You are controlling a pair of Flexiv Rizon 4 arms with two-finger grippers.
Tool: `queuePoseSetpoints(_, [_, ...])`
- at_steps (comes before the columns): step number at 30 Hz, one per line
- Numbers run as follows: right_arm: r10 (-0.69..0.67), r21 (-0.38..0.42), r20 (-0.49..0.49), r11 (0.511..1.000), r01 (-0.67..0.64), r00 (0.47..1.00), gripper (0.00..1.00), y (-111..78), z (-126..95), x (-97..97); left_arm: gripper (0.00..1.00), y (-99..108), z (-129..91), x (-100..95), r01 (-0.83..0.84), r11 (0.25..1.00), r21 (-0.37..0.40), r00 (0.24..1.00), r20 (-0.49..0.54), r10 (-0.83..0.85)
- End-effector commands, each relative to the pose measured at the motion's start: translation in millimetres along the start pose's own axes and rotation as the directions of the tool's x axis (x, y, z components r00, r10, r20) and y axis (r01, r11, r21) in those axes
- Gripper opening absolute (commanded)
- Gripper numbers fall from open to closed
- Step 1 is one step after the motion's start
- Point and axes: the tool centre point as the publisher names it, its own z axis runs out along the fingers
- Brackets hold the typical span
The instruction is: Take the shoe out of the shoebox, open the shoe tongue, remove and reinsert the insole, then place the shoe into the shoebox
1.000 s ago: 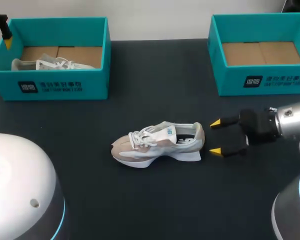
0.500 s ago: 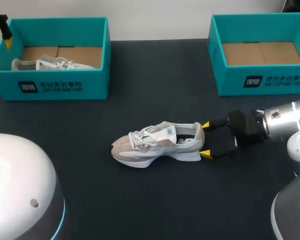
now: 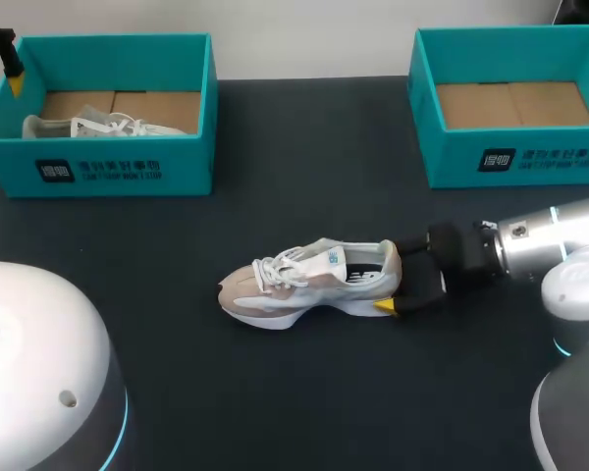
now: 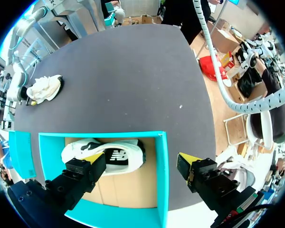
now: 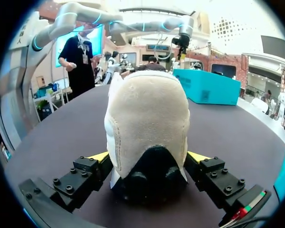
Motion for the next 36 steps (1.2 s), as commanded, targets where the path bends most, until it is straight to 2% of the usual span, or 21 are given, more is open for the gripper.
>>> queuePoseSetpoints(1, [-0.002, -0.006, -0.002, 1.0, 0.002, 1.0, 1.0, -1.2, 12.4, -1.3, 1.0, -1.1, 0.0, 0.3, -0.001, 1.0, -0.002, 1.0, -0.002, 0.001])
queuePoseSetpoints(7, [-0.005, -0.016, -0.013, 1.0, 0.005, 1.0, 1.0, -0.6, 19.0, 0.0, 1.0, -1.1, 0.0, 0.3, -0.001, 1.0, -0.002, 1.0, -0.002, 0.001])
queuePoseSetpoints(8, [-0.006, -0.015, -0.013, 1.0, 0.005, 1.0, 0.62, -0.6, 19.3, 0.2, 1.0, -1.1, 0.0, 0.3, -0.001, 1.0, -0.002, 1.0, -0.002, 0.001])
queuePoseSetpoints(10, [-0.006, -0.013, -0.01, 1.0, 0.006, 1.0, 0.16, -0.5, 20.2, 1.7, 1.0, -1.1, 0.0, 0.3, -0.001, 1.0, -0.002, 1.0, -0.002, 0.001])
queuePoseSetpoints(11, [-0.005, -0.008, -0.004, 1.0, 0.005, 1.0, 0.0, -0.6, 20.3, 2.9, 1.0, -1.1, 0.0, 0.3, -0.001, 1.0, -0.002, 1.0, -0.002, 0.001])
queuePoseSetpoints(19, [-0.004, 0.003, 0.017, 1.0, 0.004, 1.0, 0.0, -1.0, 19.4, 11.8, 1.0, -1.1, 0.0, 0.3, -0.001, 1.0, -0.002, 1.0, -0.002, 0.001])
queuePoseSetpoints(21, [0.004, -0.015, 0.009, 1.0, -0.004, 1.0, 0.0, -1.9, 19.4, 13.6, 1.0, -1.1, 0.0, 0.3, -0.001, 1.0, -0.002, 1.0, -0.002, 0.001])
queuePoseSetpoints(36, [-0.007, -0.015, 0.002, 1.0, 0.007, 1.0, 0.0, -4.5, 23.2, 14.5, 1.0, -1.1, 0.0, 0.3, -0.001, 1.0, -0.002, 1.0, -0.002, 0.001])
